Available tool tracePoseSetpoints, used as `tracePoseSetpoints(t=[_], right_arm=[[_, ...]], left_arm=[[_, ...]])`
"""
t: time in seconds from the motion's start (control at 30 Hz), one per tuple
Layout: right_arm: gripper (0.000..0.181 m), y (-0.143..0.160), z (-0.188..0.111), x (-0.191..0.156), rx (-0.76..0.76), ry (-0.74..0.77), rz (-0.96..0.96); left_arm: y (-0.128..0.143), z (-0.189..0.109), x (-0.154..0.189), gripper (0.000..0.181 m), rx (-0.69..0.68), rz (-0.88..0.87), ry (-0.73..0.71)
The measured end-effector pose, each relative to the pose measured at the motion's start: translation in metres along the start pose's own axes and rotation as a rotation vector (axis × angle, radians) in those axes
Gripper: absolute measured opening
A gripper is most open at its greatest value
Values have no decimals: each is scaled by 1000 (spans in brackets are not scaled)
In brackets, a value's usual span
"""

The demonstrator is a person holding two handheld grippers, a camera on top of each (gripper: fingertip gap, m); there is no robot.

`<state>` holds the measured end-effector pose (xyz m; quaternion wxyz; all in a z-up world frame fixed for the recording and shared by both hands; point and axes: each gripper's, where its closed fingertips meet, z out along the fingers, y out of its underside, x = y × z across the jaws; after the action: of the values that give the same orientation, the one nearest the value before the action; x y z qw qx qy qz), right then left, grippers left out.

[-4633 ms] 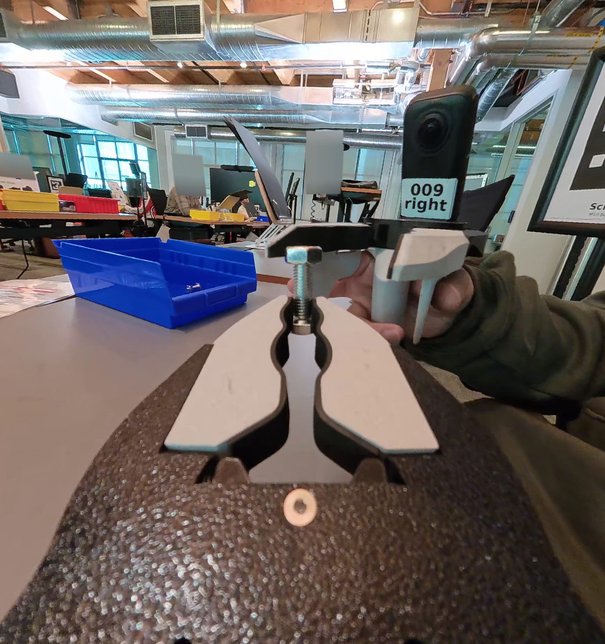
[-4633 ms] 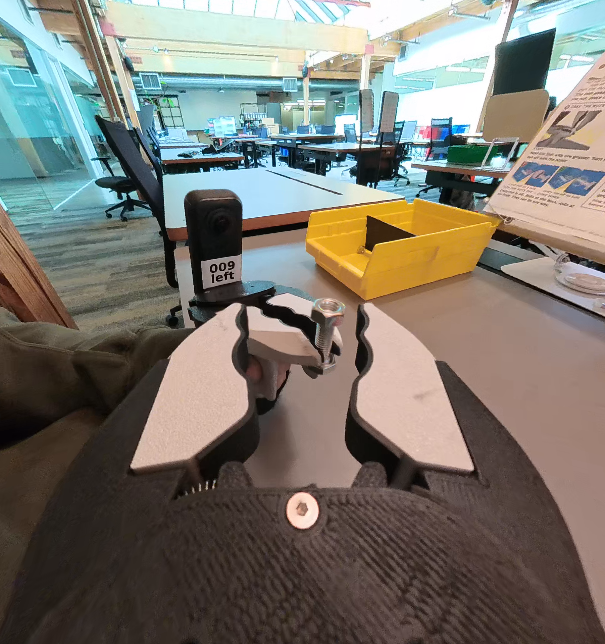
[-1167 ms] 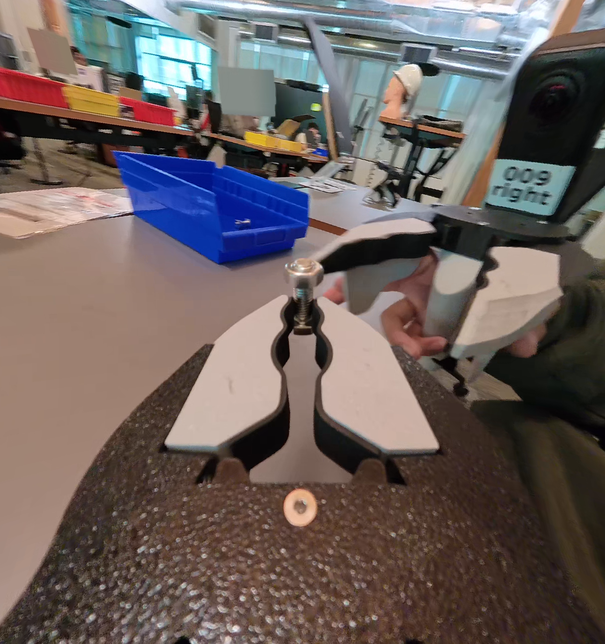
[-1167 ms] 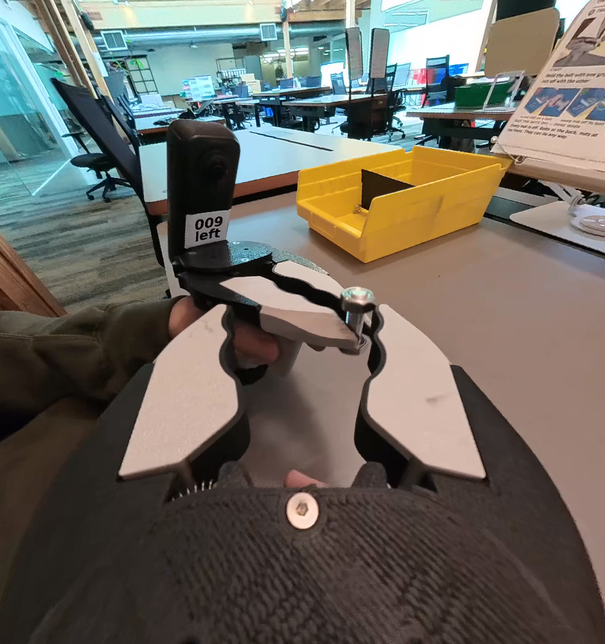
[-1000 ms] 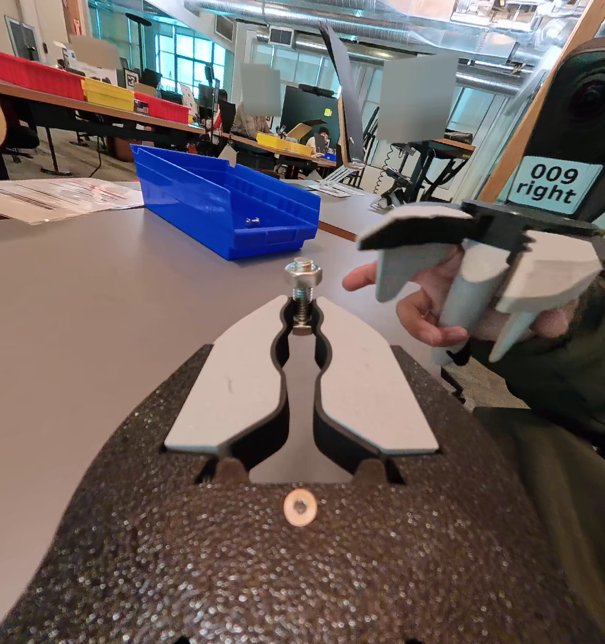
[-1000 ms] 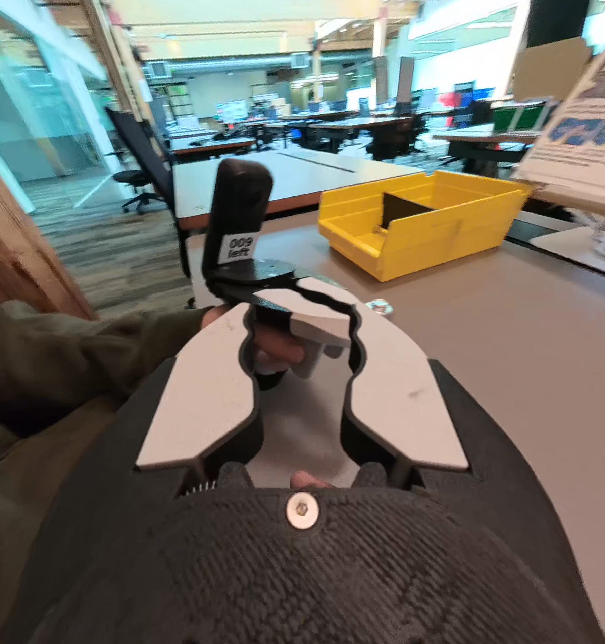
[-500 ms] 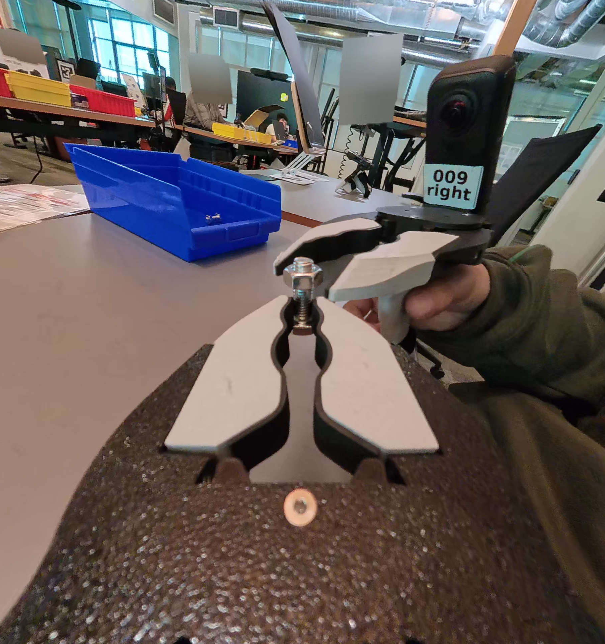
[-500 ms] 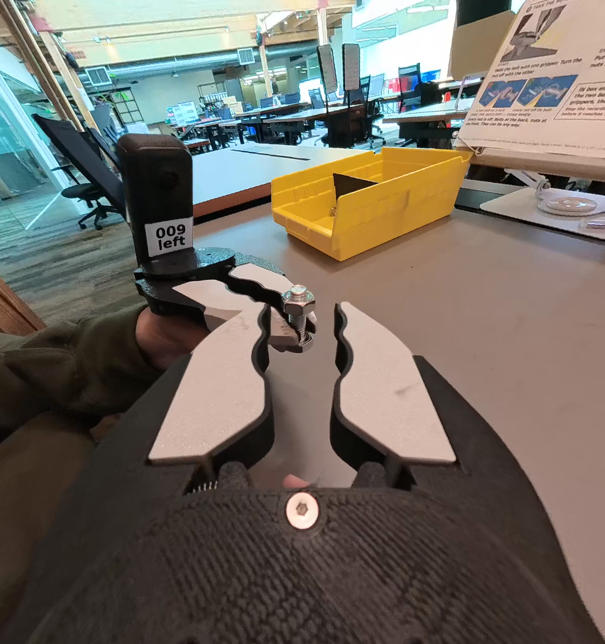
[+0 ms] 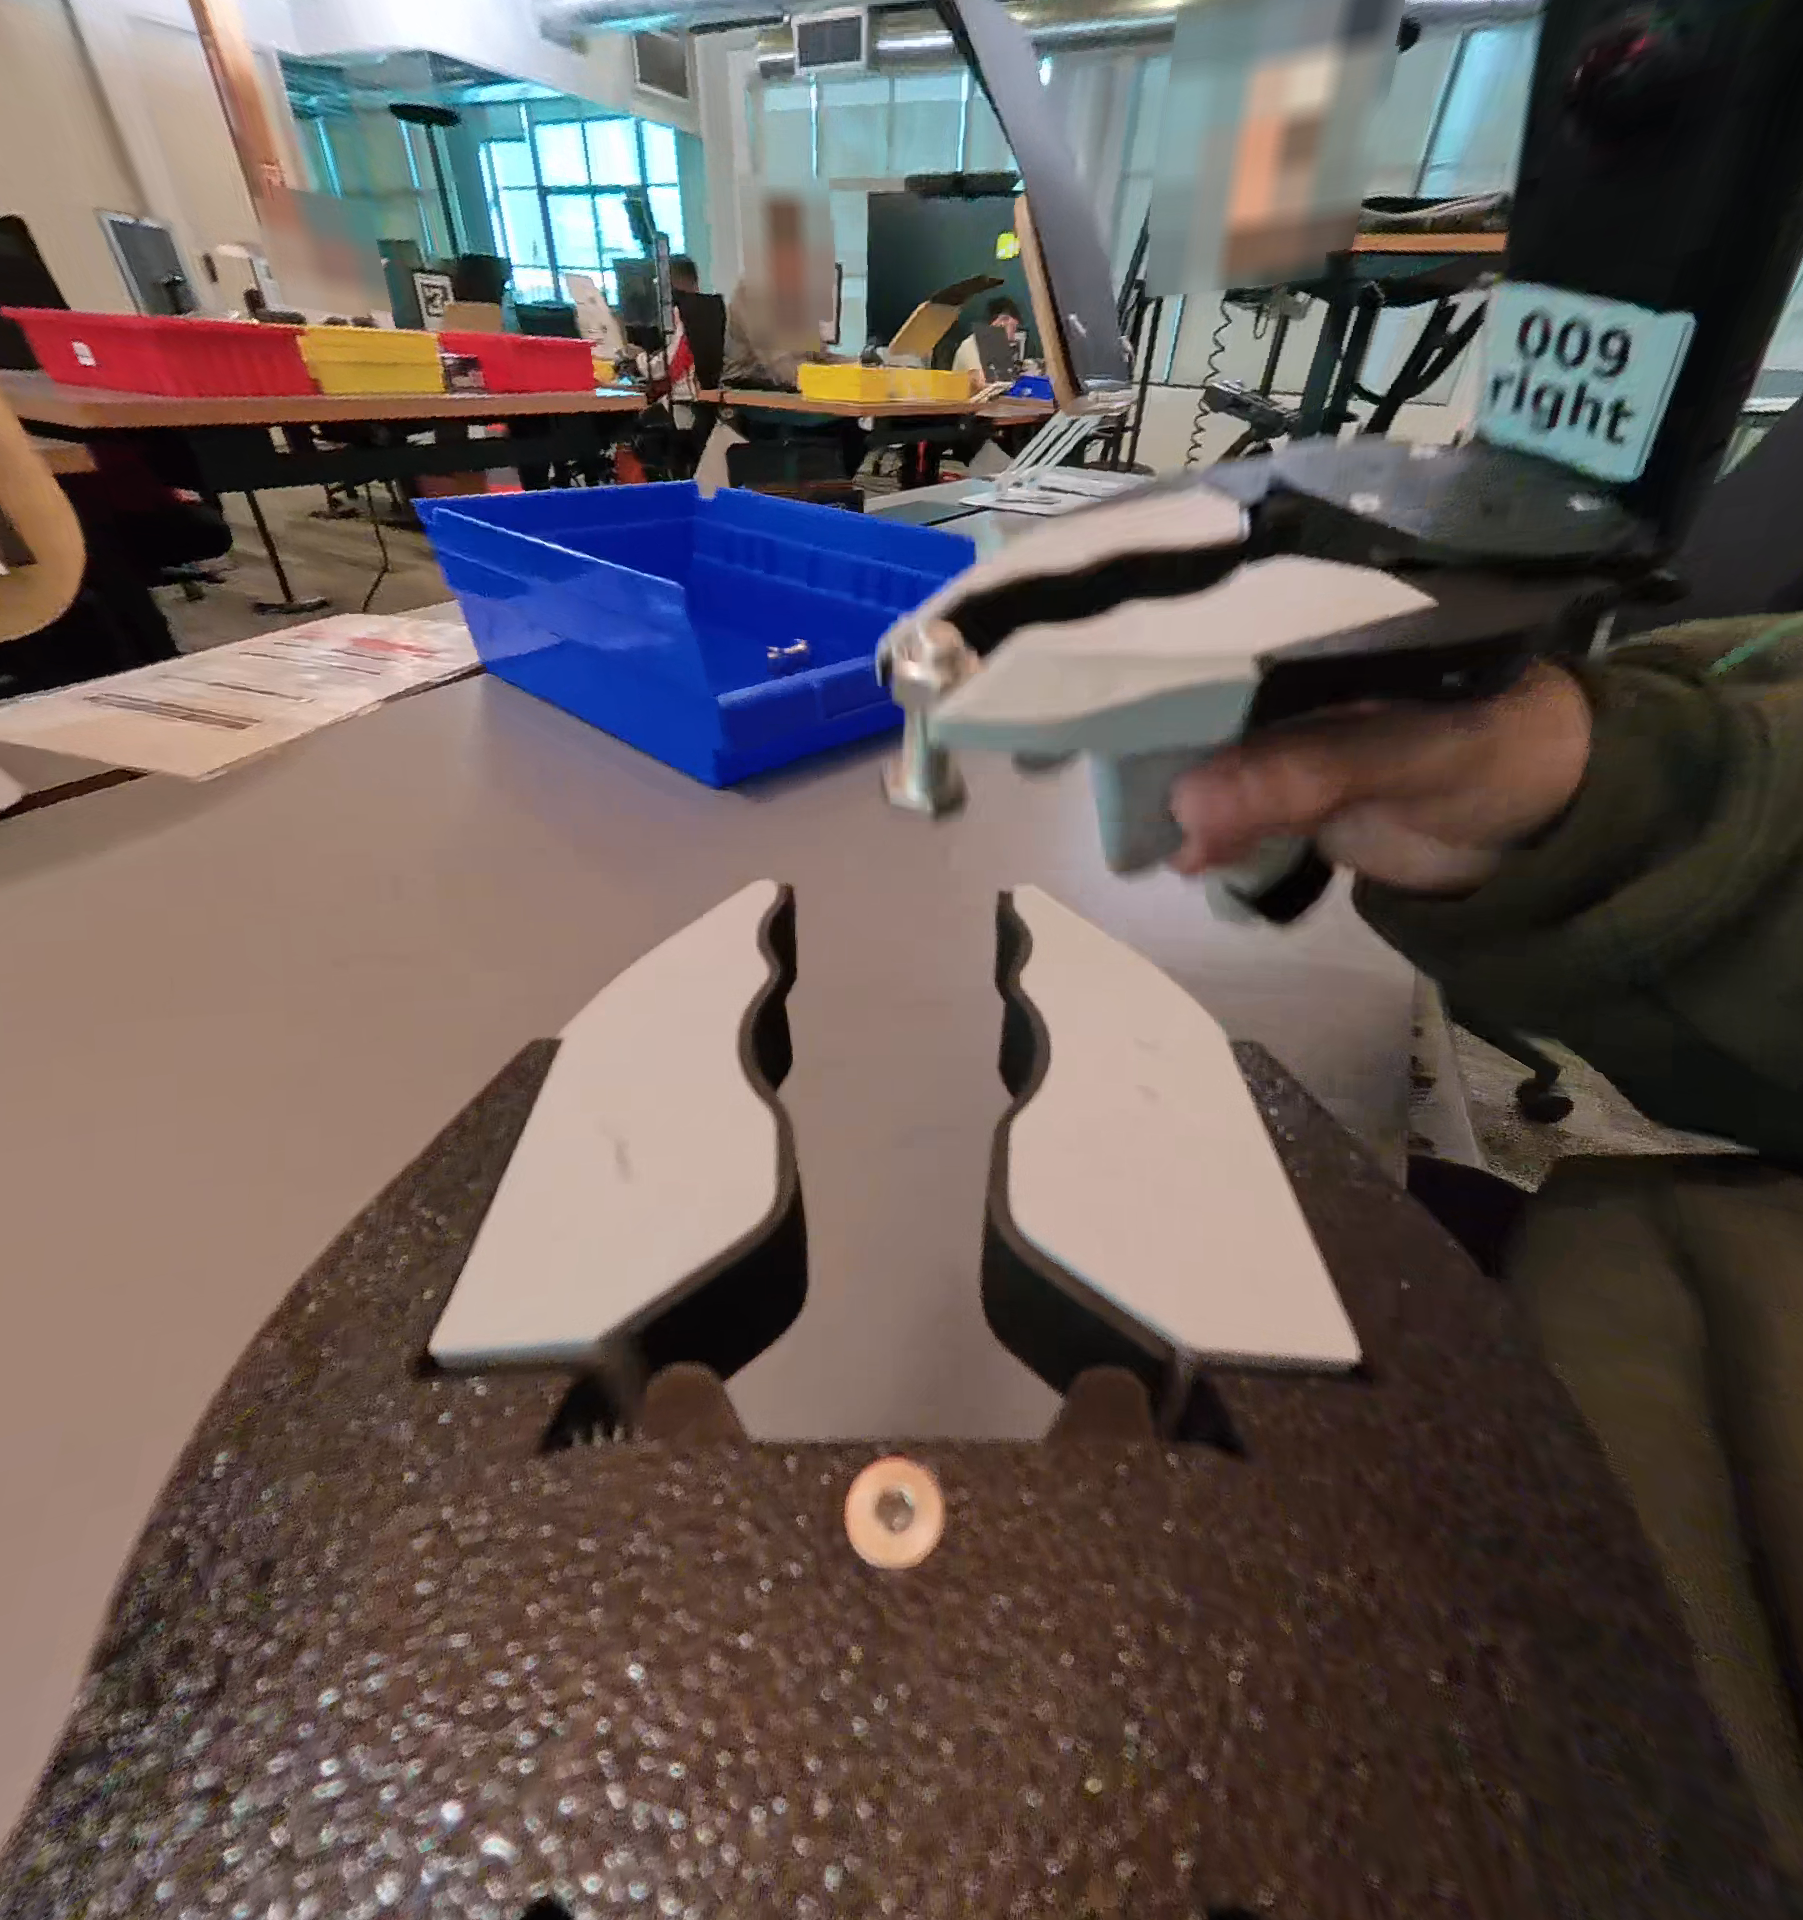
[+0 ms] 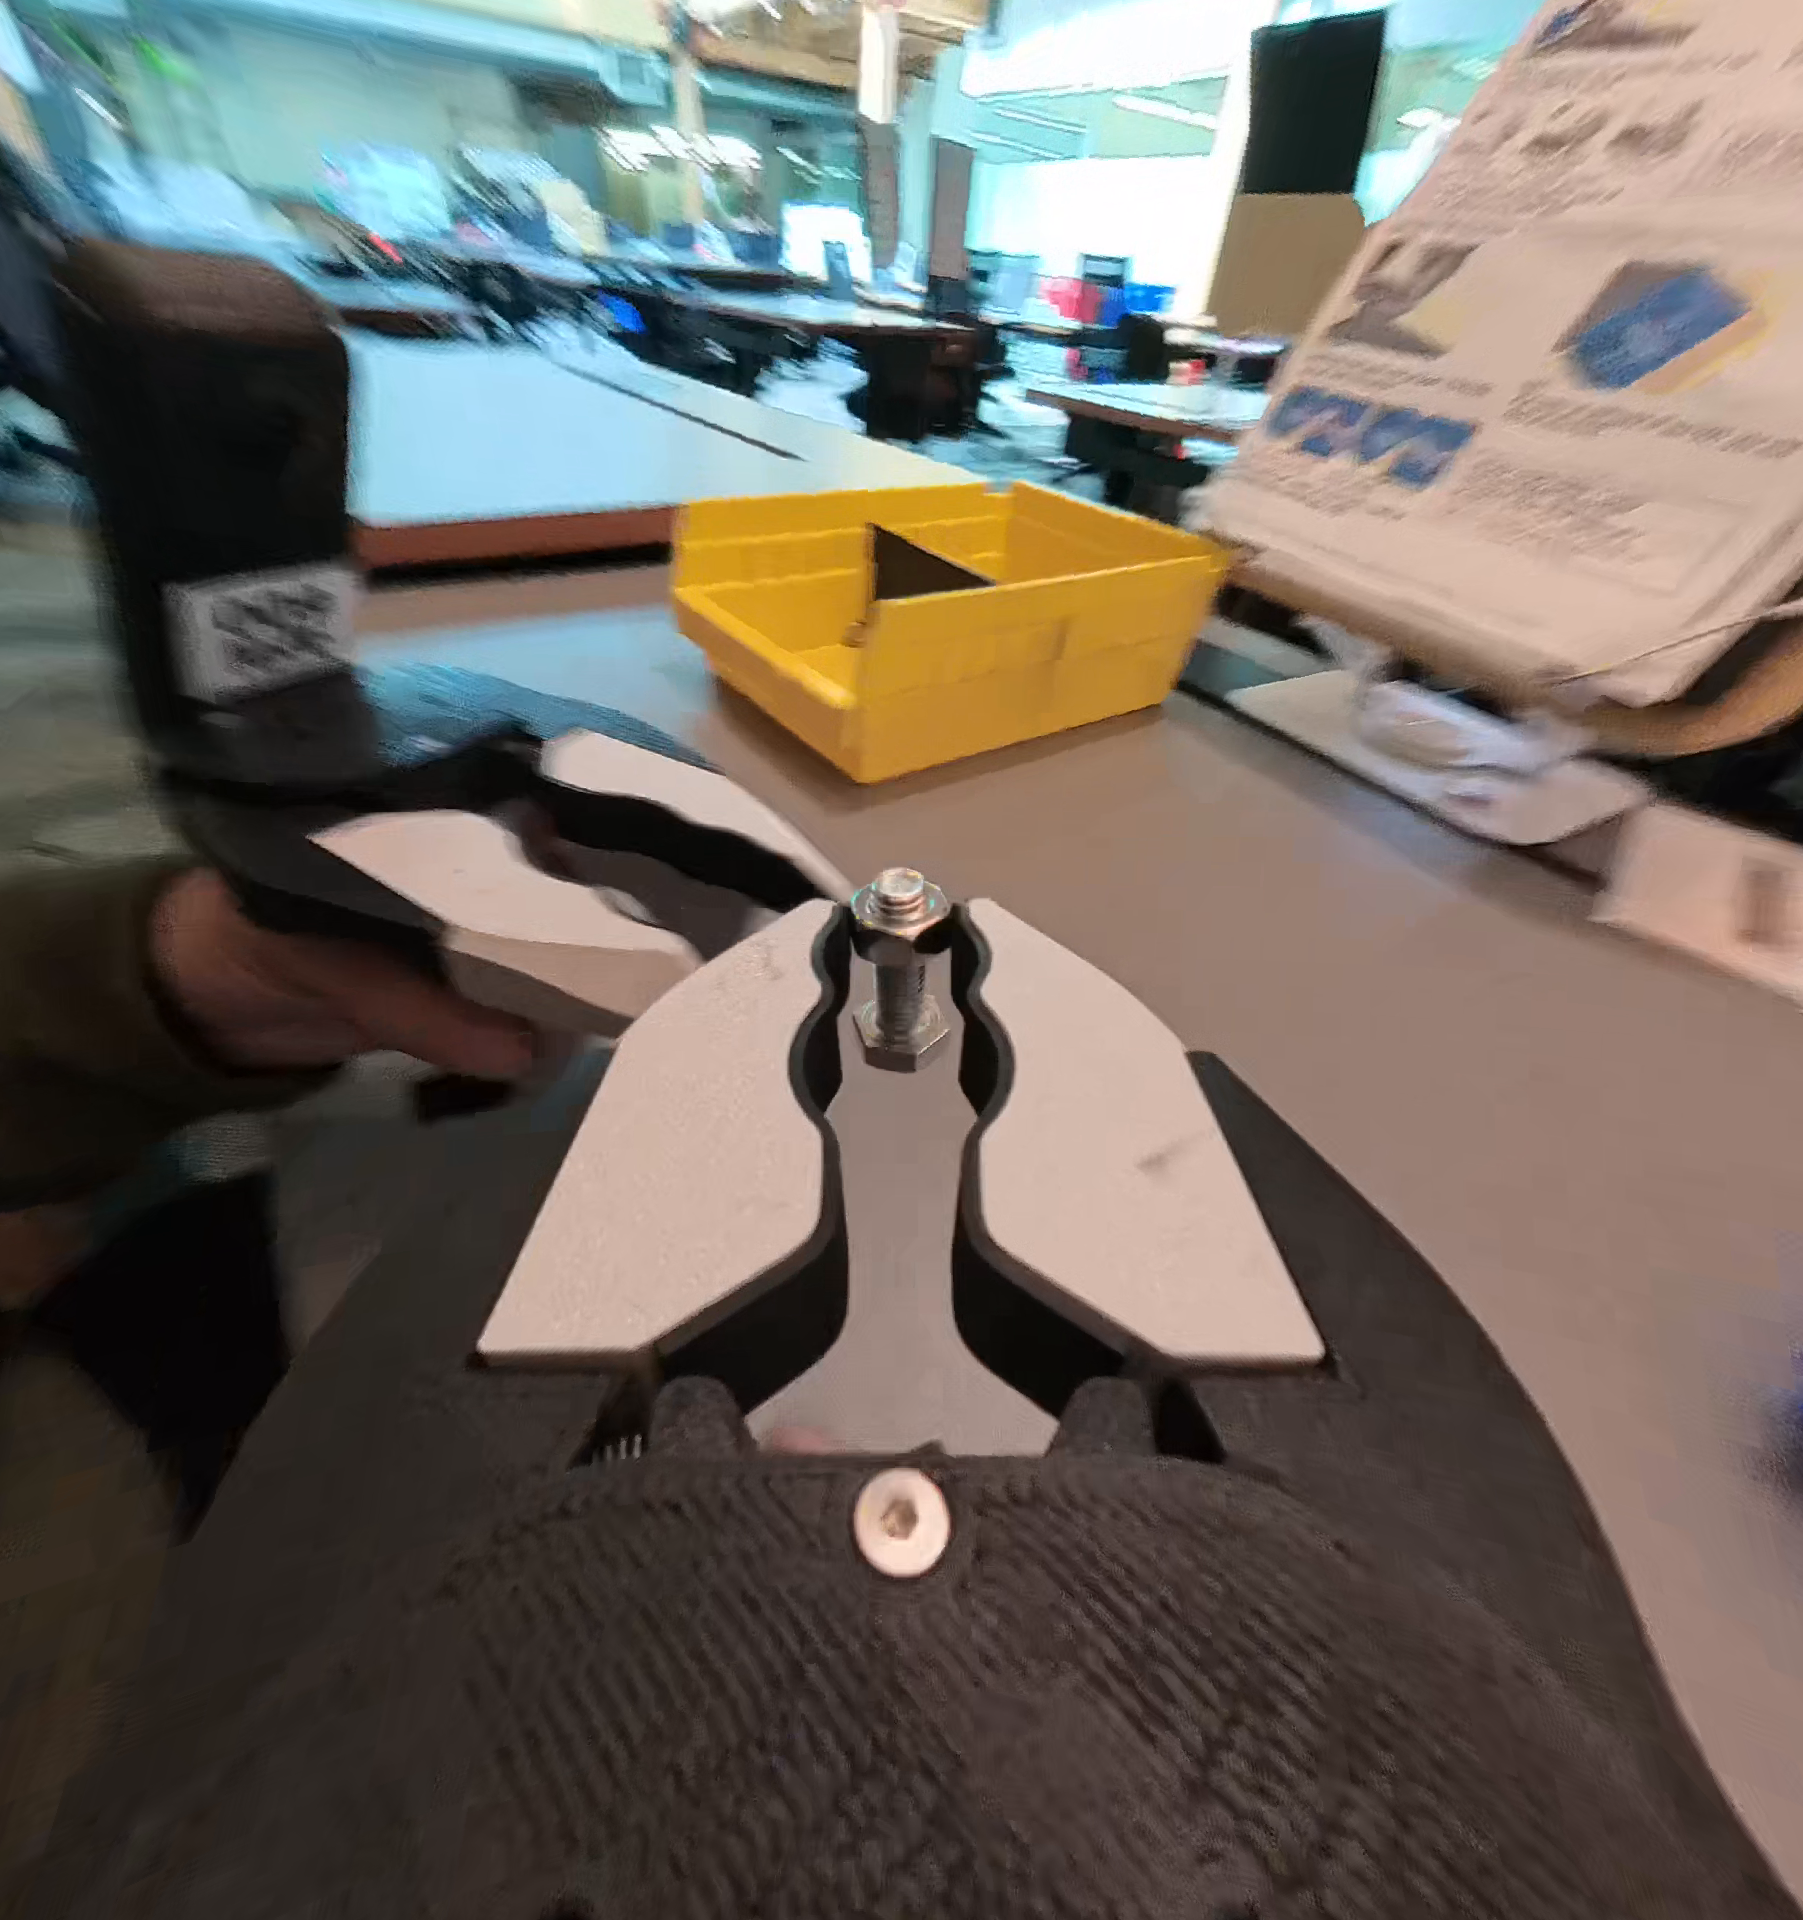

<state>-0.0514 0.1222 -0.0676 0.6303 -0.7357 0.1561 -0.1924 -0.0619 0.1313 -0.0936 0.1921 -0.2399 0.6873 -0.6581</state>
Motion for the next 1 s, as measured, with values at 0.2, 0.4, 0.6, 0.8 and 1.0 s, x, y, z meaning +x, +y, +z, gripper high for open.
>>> tracePoseSetpoints(t=[0.2, 0.4, 0.6, 0.8, 1.0], right_arm=[[19, -8, -47, 174, -405, 532, -548], [19, 47, -71, 322, -913, 637, -536], [19, 115, -83, 361, -1237, 596, -534], [50, 132, -89, 378, -1266, 671, -496], [68, 69, -66, 352, -778, 806, -276]], left_arm=[[-10, -11, -14, 25, 22, -44, -23], [-12, -24, -30, 18, 19, -107, -36], [-7, -38, -48, 16, -36, -68, -76], [-5, -54, -58, 19, -99, -14, -73], [1, -78, -93, 20, -89, -120, -147]])
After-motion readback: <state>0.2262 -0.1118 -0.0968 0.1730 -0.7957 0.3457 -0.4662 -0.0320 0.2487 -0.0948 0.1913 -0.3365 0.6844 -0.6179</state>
